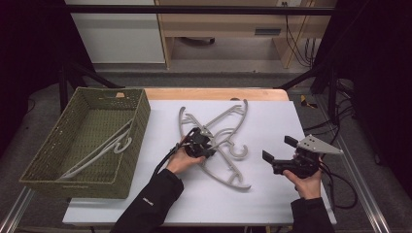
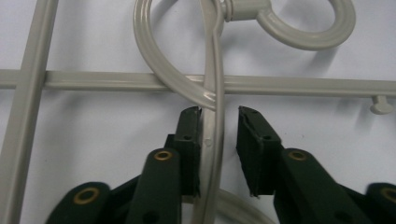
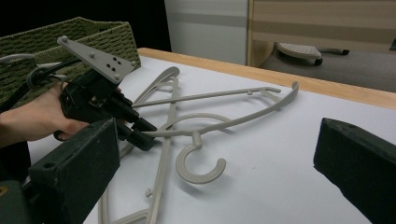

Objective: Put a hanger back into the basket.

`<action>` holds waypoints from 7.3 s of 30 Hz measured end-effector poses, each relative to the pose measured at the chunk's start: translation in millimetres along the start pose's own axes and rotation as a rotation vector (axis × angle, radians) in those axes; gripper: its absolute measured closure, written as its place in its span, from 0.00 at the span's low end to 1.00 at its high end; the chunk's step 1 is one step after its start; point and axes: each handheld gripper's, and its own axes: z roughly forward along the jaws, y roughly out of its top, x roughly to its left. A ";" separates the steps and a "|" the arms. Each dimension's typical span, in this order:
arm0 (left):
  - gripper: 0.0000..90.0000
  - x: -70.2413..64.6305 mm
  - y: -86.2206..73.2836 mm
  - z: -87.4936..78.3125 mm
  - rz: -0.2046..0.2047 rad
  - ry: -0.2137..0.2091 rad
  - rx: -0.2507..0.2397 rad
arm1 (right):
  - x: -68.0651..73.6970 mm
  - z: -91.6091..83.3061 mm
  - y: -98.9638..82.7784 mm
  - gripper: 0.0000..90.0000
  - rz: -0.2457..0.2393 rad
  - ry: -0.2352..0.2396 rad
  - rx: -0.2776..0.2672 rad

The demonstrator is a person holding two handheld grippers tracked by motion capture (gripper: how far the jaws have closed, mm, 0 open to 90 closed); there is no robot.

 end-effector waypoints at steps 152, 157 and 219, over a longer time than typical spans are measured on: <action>0.91 114.0 -195.6 -332.3 -0.197 0.176 -0.255 | 4.6 8.7 -4.5 0.00 -0.008 -0.008 0.036; 0.90 114.7 -198.1 -331.3 -0.193 0.178 -0.252 | 4.8 9.0 -4.6 0.00 -0.010 -0.006 0.038; 0.15 24.0 -138.4 -275.2 -0.185 0.264 -0.501 | 17.0 17.4 -3.1 0.00 -0.019 0.033 0.043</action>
